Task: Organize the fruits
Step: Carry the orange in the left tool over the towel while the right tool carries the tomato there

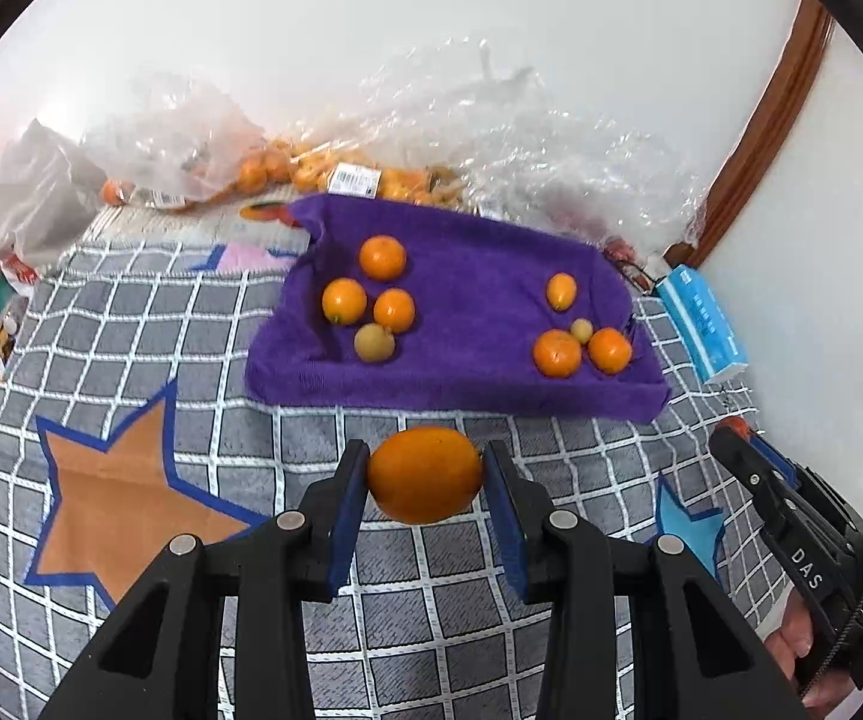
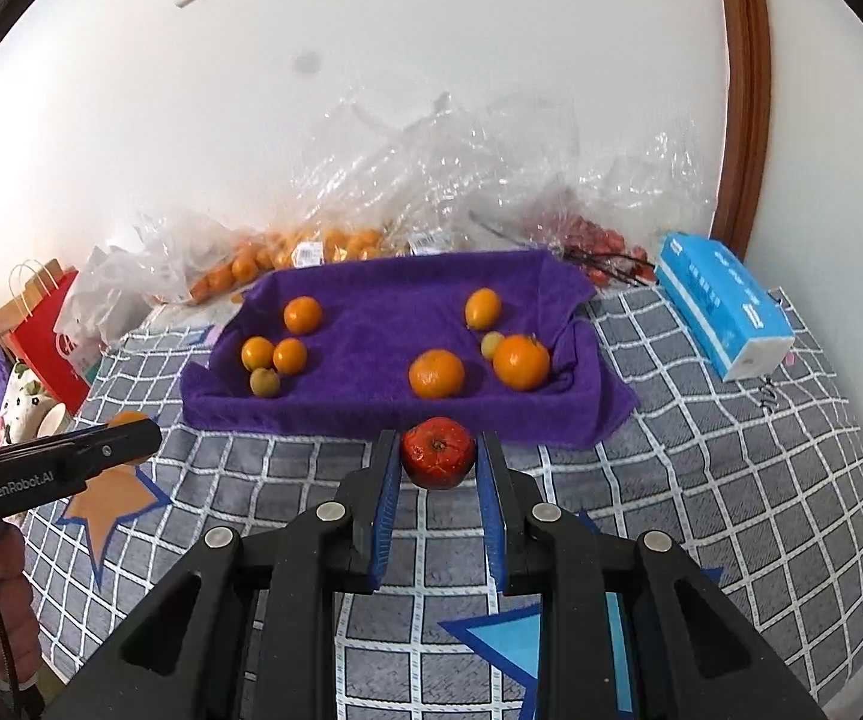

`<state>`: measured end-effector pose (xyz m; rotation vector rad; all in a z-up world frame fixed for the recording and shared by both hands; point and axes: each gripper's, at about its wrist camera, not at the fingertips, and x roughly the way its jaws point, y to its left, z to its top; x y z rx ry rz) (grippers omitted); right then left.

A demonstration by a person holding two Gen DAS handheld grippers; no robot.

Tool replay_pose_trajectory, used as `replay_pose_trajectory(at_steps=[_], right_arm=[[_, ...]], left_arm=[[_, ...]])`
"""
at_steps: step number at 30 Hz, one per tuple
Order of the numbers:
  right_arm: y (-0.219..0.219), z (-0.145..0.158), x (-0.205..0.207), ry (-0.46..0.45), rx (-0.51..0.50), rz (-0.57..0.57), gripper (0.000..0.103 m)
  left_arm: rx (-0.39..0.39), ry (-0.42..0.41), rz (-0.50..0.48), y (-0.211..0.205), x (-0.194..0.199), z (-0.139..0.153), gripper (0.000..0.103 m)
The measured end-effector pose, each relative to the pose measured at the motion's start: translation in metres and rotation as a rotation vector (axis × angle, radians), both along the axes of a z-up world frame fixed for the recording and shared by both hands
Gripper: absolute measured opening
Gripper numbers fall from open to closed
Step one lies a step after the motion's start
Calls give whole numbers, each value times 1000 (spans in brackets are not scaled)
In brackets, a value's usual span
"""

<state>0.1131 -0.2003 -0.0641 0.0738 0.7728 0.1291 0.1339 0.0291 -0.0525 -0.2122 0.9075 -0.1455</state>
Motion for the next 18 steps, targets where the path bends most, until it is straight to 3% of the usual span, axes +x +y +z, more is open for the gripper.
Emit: replay_pose_trajectory(at_steps=[18], right_arm=[[6, 25, 22, -38, -16, 9, 25]], left_arm=[[6, -69, -10, 6, 17, 36, 37]])
